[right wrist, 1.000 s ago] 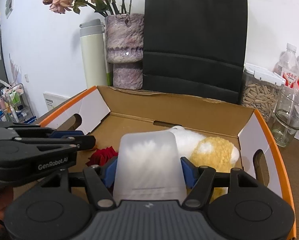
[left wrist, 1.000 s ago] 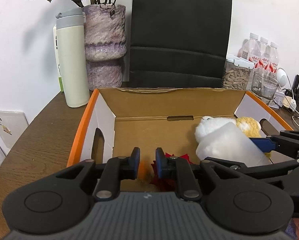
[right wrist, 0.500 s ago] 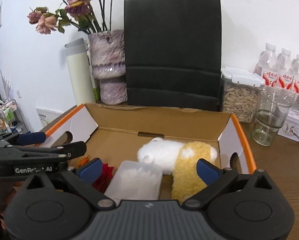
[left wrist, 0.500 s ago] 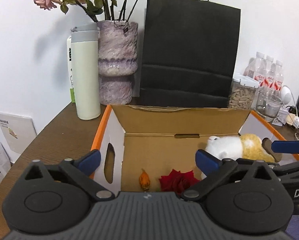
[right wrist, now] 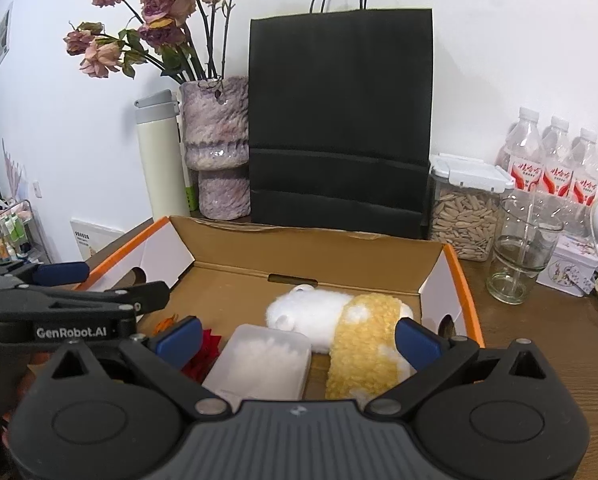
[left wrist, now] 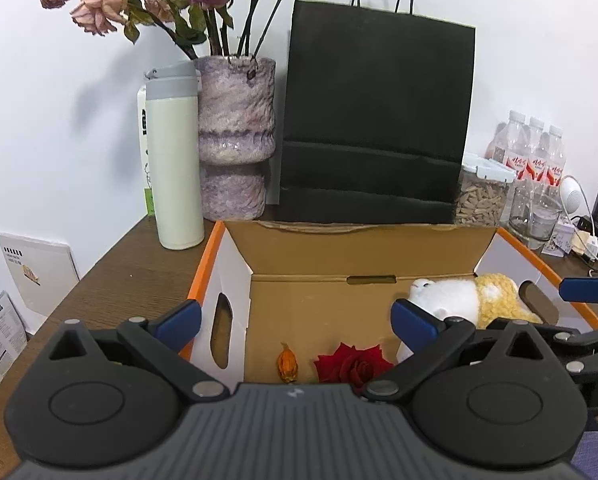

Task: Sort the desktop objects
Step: 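Withdraw both tools from the box back over the table items, then grasp the white bottle cap with the left tool while the right tool grasps the white tissue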

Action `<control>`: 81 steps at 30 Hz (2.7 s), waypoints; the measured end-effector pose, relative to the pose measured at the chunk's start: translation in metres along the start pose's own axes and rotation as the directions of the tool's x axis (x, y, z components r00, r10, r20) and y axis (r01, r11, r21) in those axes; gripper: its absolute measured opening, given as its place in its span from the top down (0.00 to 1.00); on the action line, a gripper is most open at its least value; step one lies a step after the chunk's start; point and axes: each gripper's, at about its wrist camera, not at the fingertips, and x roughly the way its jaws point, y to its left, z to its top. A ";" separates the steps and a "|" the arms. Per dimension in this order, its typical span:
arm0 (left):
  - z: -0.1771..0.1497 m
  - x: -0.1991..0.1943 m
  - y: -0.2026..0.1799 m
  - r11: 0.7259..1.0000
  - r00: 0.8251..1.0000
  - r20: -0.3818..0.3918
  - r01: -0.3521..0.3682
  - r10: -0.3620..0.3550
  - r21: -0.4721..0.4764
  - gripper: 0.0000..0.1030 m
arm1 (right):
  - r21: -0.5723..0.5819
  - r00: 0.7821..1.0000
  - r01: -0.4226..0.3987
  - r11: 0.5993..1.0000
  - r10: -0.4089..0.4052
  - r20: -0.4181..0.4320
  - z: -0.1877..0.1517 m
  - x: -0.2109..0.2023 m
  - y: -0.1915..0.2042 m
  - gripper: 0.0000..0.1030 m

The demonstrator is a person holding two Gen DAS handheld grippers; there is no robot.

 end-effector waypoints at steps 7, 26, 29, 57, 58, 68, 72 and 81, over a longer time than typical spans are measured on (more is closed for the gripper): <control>0.000 -0.029 -0.006 1.000 0.997 0.075 0.000 -0.002 0.017 0.00 | -0.027 0.998 0.024 0.999 -0.022 0.055 -0.006 -0.031 0.006 0.00; -0.036 -0.117 0.036 0.996 0.989 0.123 -0.083 0.086 -0.029 0.00 | -0.061 0.996 0.038 0.997 -0.033 0.081 -0.055 -0.116 0.012 0.00; -0.046 -0.128 0.043 0.995 0.988 0.118 -0.101 0.103 -0.021 0.00 | -0.064 0.997 0.038 0.997 -0.033 0.071 -0.067 -0.126 0.015 0.00; -0.127 -0.155 0.070 0.990 0.986 -0.091 -0.134 0.138 0.050 0.00 | -0.095 1.000 -0.006 0.995 0.005 -0.019 -0.128 -0.148 0.050 0.00; -0.128 -0.153 0.070 0.990 0.985 -0.098 -0.134 0.139 0.052 0.00 | -0.098 1.000 -0.009 0.995 0.007 -0.021 -0.128 -0.147 0.051 0.00; -0.130 -0.147 0.070 0.995 0.988 -0.124 -0.093 0.096 0.029 0.01 | -0.115 0.999 -0.015 0.993 0.011 -0.032 -0.124 -0.132 0.057 0.00; -0.131 -0.145 0.068 0.996 0.987 -0.132 -0.083 0.087 0.033 0.10 | -0.120 0.999 -0.020 0.993 0.015 -0.044 -0.120 -0.120 0.060 0.03; -0.132 -0.139 0.070 0.999 0.985 -0.169 -0.047 0.048 0.004 0.25 | -0.126 0.995 -0.040 0.991 0.029 -0.096 -0.114 -0.091 0.064 0.15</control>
